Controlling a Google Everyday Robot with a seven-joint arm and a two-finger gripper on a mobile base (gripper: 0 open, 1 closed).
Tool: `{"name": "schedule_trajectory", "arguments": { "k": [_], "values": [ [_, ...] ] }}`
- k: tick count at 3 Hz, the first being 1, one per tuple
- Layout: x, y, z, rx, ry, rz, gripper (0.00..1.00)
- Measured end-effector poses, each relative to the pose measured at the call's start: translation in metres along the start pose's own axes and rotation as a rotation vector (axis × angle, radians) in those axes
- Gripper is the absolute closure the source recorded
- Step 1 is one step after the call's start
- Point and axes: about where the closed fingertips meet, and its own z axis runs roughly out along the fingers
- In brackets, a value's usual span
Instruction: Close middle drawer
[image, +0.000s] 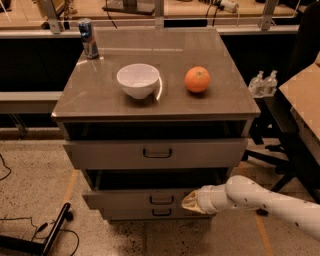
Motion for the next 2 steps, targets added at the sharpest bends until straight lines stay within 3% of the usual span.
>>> {"name": "schedule_trajectory", "arguments": {
  "k": [1,2],
  "values": [
    [0.0004,-0.0176,0.0055,0.013,-0.002,-0.014,1.0],
    [0.0005,-0.0172,0.0053,0.013,-0.002,-0.014,1.0]
  ]
}}
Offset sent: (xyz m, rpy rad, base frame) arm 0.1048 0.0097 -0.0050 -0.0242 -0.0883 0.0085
